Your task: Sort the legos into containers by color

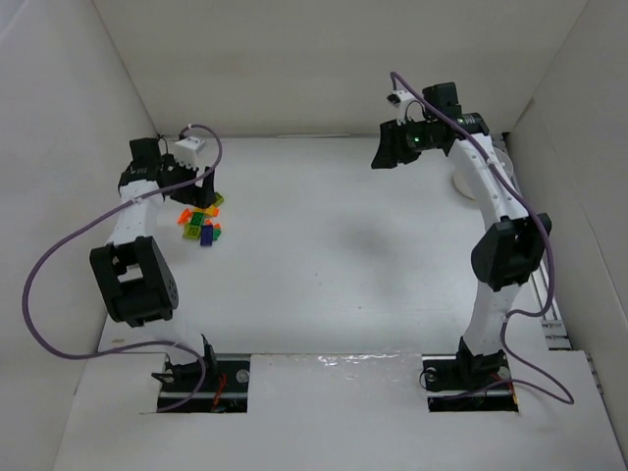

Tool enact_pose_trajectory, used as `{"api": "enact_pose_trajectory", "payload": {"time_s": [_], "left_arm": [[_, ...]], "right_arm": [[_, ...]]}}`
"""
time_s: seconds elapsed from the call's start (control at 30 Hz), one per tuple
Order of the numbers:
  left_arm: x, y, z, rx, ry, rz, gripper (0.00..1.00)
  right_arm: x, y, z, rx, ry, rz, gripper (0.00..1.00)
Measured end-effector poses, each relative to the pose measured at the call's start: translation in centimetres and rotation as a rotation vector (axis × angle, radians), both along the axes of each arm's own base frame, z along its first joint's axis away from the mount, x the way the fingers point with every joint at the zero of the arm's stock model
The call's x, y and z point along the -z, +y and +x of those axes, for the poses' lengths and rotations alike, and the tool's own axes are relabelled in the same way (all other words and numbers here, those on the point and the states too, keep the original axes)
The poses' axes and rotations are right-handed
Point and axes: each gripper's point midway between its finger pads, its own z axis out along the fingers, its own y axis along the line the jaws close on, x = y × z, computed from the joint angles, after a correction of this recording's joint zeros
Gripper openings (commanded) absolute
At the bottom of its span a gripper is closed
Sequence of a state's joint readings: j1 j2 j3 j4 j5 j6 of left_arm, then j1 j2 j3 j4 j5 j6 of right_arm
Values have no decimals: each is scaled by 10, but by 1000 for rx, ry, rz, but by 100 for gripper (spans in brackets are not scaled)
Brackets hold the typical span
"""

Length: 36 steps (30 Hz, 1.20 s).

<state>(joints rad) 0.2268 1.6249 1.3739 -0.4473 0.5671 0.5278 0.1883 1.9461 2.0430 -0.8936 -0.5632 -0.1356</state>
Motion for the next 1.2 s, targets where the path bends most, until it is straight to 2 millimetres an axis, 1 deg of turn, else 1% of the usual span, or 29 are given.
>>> {"api": "enact_pose_trajectory", "payload": {"time_s": [0.03, 0.07, 0.1, 0.17, 0.23, 0.3, 0.4, 0.47, 0.53, 0.63, 0.67, 0.73, 0.8, 0.93, 1.03, 1.07, 1.2], "left_arm": [[15, 2, 1, 2, 36, 4, 84], [28, 3, 1, 3, 69, 9, 84], [44, 4, 1, 6, 109, 13, 86], [68, 7, 0, 13, 169, 17, 89], [87, 10, 0, 19, 222, 30, 89], [98, 14, 6, 37, 246, 47, 89], [100, 23, 18, 97, 223, 93, 88], [93, 30, 26, 141, 191, 124, 87], [83, 38, 36, 185, 160, 156, 84], [66, 51, 60, 268, 98, 211, 80], [64, 53, 66, 299, 88, 223, 80], [66, 55, 74, 357, 84, 236, 80], [75, 54, 72, 403, 106, 234, 80], [100, 47, 53, 486, 185, 209, 81], [108, 41, 41, 527, 217, 194, 85], [110, 39, 39, 535, 223, 189, 89], [119, 33, 31, 558, 238, 169, 90]], "right_arm": [[5, 6, -2, -12, 18, 6, 58], [10, 10, -3, -20, 35, 10, 58], [15, 11, -3, -18, 52, 14, 58], [21, 11, -3, -11, 72, 17, 58], [23, 11, -2, -6, 82, 20, 58], [23, 12, -3, -7, 84, 24, 58], [23, 12, -3, -6, 89, 28, 58], [24, 12, -4, -7, 92, 29, 58], [24, 13, -4, -7, 95, 31, 58], [25, 13, -4, -8, 99, 32, 58], [26, 13, -4, -8, 101, 32, 58], [30, 13, -4, -9, 112, 32, 58], [35, 13, -4, -9, 127, 29, 58], [42, 13, -5, -8, 151, 24, 58], [42, 13, -5, -8, 152, 24, 57], [42, 13, -5, -8, 152, 24, 57], [43, 14, -3, -8, 156, 23, 57]]}}
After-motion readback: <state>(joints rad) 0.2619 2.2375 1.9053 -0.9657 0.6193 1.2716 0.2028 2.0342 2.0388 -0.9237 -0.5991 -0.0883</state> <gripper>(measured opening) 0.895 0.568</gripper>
